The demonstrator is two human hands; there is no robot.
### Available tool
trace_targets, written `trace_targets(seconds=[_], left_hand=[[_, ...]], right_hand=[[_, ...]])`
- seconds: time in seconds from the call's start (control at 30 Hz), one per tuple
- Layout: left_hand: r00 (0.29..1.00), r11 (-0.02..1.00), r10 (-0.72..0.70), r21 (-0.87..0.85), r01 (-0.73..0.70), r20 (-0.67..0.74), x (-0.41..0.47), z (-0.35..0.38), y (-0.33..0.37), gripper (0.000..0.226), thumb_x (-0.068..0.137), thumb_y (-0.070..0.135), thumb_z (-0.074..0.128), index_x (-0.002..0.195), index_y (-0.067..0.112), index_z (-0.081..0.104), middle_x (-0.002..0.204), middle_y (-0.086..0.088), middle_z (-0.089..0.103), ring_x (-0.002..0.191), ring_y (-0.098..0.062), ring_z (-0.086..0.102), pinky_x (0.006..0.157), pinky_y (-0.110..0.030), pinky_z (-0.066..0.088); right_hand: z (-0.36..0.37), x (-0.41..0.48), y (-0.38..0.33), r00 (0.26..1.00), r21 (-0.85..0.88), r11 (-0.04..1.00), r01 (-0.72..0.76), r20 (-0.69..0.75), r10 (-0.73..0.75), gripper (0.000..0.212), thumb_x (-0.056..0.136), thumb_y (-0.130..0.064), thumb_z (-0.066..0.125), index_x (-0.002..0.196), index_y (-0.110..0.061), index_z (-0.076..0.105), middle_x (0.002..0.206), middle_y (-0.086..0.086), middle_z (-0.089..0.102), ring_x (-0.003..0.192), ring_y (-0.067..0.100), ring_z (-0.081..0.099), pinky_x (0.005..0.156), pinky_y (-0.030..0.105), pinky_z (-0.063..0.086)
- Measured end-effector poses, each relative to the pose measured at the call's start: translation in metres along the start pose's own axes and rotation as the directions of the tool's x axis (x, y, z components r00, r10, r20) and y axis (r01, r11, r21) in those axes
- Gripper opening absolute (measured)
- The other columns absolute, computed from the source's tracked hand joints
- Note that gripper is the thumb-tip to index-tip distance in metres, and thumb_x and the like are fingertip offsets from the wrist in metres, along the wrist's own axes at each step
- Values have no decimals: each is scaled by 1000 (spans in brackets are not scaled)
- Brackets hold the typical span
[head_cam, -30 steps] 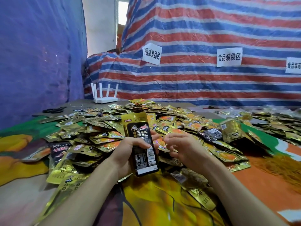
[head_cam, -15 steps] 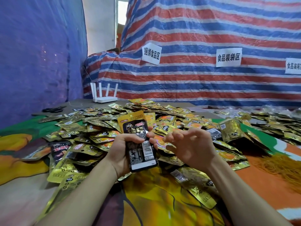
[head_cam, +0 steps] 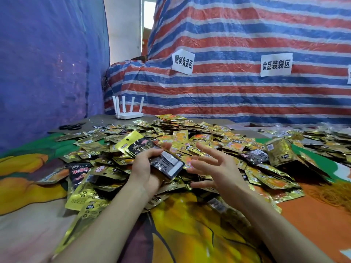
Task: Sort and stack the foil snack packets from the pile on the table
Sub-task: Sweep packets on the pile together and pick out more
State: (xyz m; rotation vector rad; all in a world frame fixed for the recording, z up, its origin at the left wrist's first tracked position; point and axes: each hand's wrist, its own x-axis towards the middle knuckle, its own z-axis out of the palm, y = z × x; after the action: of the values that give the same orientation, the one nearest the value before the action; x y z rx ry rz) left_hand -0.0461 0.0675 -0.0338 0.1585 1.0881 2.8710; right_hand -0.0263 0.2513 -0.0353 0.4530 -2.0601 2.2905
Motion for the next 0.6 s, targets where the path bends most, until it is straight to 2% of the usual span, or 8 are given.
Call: trace_targets(seconds=[0.07,0.17,0.23,0.3,0.33,0.4,0.5,0.6], left_hand=[[998,997,66,-46,-66,0,-1,-1,2,29,93,6,44,89,11,73,92,-7,76,70,-23,74,75,-44,55],[992,997,81,-5,-81,97,-4,4,-4,29,92,12,50,102,18,78,109,-8,76,87,-26,76,69,-42,61],[983,995,46,78,-61,177,-7,10,-11,33,87,19,55,111,24,78,117,-11,73,102,-29,72,80,-45,61],[976,980,20,187,-62,217,-10,14,-15,36,92,22,53,123,28,72,127,-10,69,116,-28,67,95,-46,55],[974,973,20,219,-71,225,-11,15,-17,36,93,24,54,125,27,71,129,-8,68,118,-27,65,96,-44,54],[970,965,38,243,-98,241,-12,16,-20,35,90,25,57,120,26,73,127,-4,69,116,-22,67,90,-37,57],[967,960,15,268,-86,254,-15,19,-22,30,89,29,58,111,25,77,122,-7,71,112,-23,69,85,-32,58],[965,969,-38,244,-28,259,-16,16,-21,34,91,30,58,119,21,74,125,-17,68,116,-30,66,88,-36,57]], right_hand=[[7,-2,0,999,2,1000,-26,28,26,85,58,-23,90,137,-30,60,124,11,64,95,24,76,67,42,63],[22,-6,5,997,-80,996,46,62,-41,94,55,-21,97,140,-33,57,129,9,62,104,22,73,81,42,63],[28,-8,8,981,-154,971,182,91,-169,85,64,-16,92,140,-34,57,129,1,66,113,17,69,94,41,59],[29,-10,8,956,-181,941,286,126,-266,80,72,-6,87,141,-32,55,129,-9,68,118,8,65,100,33,55],[29,-10,8,948,-171,935,311,134,-290,80,75,0,84,142,-31,54,130,-11,67,119,6,65,100,29,54],[27,-11,8,934,-143,926,350,129,-333,79,77,9,80,141,-30,54,129,-10,67,118,7,65,96,25,55],[28,-12,7,930,-135,921,366,86,-357,80,76,9,81,145,-20,52,130,-2,67,118,10,66,100,32,55],[28,-12,7,923,-152,910,385,43,-383,79,73,7,85,142,-16,53,135,3,62,121,11,64,104,40,53]])
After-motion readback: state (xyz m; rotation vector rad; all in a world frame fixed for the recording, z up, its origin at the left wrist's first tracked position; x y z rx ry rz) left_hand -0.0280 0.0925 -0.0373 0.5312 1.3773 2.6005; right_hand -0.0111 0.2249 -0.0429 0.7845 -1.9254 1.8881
